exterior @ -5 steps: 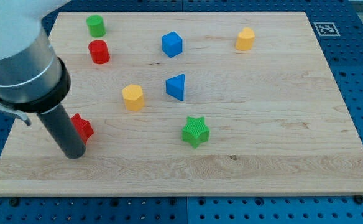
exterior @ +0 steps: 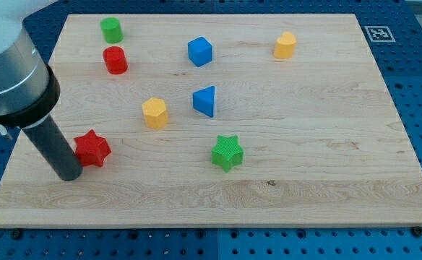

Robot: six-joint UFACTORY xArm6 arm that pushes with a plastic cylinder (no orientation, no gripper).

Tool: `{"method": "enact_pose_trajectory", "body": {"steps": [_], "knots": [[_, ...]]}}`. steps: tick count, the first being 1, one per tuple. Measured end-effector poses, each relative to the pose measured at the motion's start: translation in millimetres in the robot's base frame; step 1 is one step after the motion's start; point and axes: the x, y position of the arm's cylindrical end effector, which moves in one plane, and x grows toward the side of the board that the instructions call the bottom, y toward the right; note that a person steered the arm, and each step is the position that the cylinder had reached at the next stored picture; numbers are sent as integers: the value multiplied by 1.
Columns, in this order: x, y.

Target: Place the red star closer to the hexagon

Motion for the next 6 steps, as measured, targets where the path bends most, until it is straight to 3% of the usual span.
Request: {"method": "enact_pose_trajectory", "body": {"steps": [3,6], "knots": [[-16,41],[-40,32]]}}
